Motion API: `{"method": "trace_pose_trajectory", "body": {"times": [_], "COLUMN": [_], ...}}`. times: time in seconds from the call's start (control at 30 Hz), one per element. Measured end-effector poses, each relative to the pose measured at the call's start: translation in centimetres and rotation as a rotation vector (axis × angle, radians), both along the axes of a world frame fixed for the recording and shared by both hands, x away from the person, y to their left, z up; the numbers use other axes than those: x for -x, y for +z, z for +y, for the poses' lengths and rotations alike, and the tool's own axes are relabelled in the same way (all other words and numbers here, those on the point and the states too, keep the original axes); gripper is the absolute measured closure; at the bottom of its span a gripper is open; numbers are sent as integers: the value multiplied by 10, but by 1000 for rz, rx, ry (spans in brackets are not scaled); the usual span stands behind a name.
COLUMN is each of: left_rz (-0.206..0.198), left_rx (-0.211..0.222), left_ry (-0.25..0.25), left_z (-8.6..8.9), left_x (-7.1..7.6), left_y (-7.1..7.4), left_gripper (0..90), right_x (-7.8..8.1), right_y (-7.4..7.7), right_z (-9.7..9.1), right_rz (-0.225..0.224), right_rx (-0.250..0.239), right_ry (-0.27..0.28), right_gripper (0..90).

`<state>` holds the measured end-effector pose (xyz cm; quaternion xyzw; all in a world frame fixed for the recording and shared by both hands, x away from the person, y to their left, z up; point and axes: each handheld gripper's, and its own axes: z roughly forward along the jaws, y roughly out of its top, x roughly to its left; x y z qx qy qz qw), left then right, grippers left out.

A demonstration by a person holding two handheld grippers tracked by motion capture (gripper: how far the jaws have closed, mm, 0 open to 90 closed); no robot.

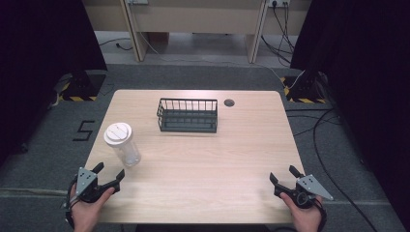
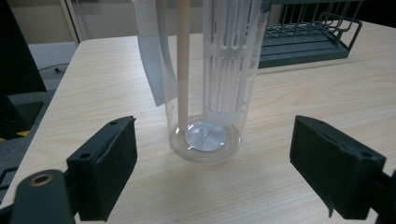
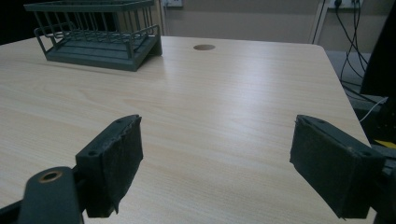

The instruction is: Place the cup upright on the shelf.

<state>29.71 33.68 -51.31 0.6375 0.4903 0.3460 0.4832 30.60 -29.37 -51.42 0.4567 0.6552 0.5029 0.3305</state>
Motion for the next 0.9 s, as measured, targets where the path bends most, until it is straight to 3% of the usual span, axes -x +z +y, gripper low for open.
{"method": "trace_pose_trajectory", "body": {"times": [0.53, 0.9], "left_rz": [17, 27], "left_rx": [35, 16], "left_ry": [-40, -58], "left_z": [-4, -3], "left_x": [-8, -29], "left_y": [-1, -2], "left_gripper": [144, 143], "right_x": [0, -1], "right_y": [0, 0], "right_z": [2, 3], "right_rz": [17, 29], "right_rx": [7, 8], "right_ry": [-1, 1], "right_gripper": [173, 173]}}
